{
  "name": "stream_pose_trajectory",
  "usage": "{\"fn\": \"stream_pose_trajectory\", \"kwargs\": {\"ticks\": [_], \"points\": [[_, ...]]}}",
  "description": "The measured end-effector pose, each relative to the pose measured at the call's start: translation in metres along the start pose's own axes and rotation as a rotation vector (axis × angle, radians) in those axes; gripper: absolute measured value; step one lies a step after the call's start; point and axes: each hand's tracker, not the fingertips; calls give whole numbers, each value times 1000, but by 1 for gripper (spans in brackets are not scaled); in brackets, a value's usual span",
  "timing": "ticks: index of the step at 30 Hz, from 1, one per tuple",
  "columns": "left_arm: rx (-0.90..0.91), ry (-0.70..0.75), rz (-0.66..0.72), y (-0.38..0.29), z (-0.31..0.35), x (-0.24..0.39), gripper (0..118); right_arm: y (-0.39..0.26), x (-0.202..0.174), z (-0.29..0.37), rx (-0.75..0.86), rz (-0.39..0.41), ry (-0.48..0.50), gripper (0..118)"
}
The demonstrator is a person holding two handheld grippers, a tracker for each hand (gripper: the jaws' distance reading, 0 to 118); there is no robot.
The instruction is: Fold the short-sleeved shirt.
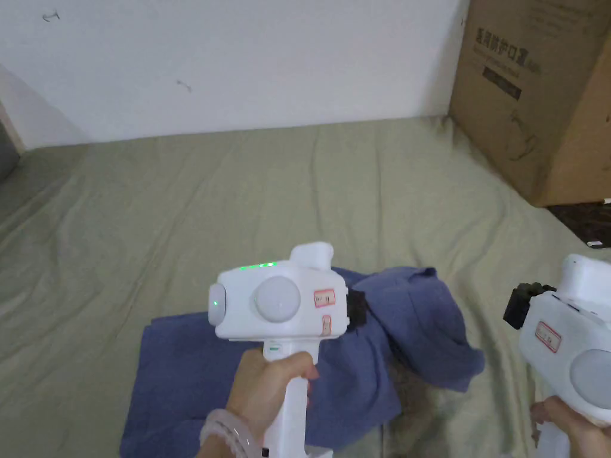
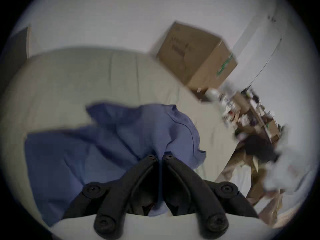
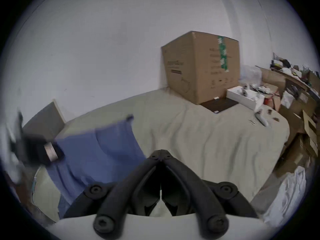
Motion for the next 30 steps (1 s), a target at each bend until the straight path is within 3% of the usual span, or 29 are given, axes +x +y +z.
{"fn": "stream_pose_trajectory", "kwargs": {"ticks": [2,6,8,9,10,12,13,18,20,21,24,27,30], "points": [[-83,32,-26,-31,-26,-7,2,-8,6,-6,-24,-3,-18,0],[-82,99,-30,-61,-39,-17,7,-24,5,-19,-77,26,-21,0],[-78,89,1,-57,-35,-25,46,-29,0,-22,-97,32,-8,0],[-78,79,15,-53,-32,-28,46,-30,-4,-22,-103,32,0,0],[-81,74,16,-50,-29,-30,56,-32,-7,-23,-109,34,4,0],[-80,74,9,-50,-20,-31,95,-35,-15,-26,-126,56,20,0],[-65,81,3,-48,-14,-33,108,-37,-19,-27,-130,67,22,0],[19,130,32,-34,42,-44,104,-35,-45,-22,-132,125,85,0],[91,191,24,-35,67,-57,88,-34,-54,-19,-127,140,108,0],[115,235,26,-38,80,-66,76,-32,-59,-15,-125,151,123,0],[129,339,66,-59,98,-108,0,-36,-74,-17,-137,190,155,0],[68,340,199,-86,101,-148,0,-47,-89,-18,-163,219,171,0],[55,354,228,-106,98,-165,0,-61,-100,-30,-200,231,199,0]]}}
